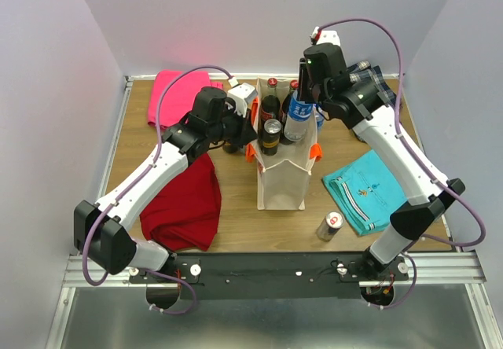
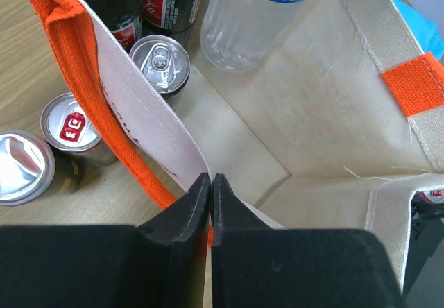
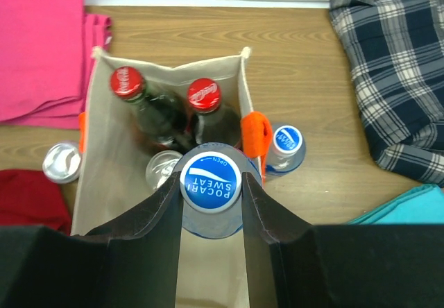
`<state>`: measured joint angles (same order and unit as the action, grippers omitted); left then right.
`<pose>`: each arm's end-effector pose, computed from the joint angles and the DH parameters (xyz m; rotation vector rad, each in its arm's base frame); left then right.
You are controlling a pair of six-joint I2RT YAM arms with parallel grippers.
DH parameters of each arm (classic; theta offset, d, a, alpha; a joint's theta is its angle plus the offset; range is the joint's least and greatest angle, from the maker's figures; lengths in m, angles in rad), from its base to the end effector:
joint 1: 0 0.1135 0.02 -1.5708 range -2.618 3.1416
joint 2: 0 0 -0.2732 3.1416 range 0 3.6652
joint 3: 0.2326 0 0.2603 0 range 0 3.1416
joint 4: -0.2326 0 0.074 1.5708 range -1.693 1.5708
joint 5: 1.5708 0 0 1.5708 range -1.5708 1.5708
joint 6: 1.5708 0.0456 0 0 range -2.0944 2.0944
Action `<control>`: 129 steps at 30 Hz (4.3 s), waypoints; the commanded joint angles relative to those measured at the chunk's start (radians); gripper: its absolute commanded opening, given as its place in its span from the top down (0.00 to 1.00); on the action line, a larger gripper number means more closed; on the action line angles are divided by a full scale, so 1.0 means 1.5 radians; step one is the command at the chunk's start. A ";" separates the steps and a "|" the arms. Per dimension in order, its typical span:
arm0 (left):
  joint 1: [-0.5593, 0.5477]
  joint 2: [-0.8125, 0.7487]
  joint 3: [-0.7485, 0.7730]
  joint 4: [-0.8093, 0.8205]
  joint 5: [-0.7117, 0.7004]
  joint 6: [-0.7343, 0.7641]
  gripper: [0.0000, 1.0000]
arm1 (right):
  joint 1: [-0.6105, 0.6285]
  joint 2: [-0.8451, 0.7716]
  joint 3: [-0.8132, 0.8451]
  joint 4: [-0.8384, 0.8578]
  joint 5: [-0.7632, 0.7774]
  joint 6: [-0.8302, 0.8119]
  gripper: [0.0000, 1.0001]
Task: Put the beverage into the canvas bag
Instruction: Place the drink in the canvas bag.
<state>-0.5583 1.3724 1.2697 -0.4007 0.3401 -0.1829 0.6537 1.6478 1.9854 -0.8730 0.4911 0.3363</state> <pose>0.2691 -0.1860 0.3586 0.6104 2.0543 -0.7975 0.2976 0.2009 0.4681 -0.0345 2.0386 0.1009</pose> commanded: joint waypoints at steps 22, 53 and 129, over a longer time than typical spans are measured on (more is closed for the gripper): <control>-0.002 0.027 0.038 -0.008 -0.013 0.008 0.86 | 0.005 -0.071 -0.213 0.329 0.087 -0.029 0.99; -0.003 0.028 0.020 -0.005 -0.008 0.013 0.86 | 0.018 -0.068 -0.394 0.458 0.057 0.021 0.99; -0.002 -0.007 0.015 -0.020 -0.050 0.014 0.71 | 0.018 -0.053 -0.234 0.198 0.041 0.090 0.37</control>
<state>-0.5587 1.3884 1.2797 -0.4072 0.3183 -0.1635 0.6754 1.6150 1.5555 -0.4473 0.5591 0.4450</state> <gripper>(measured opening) 0.274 0.625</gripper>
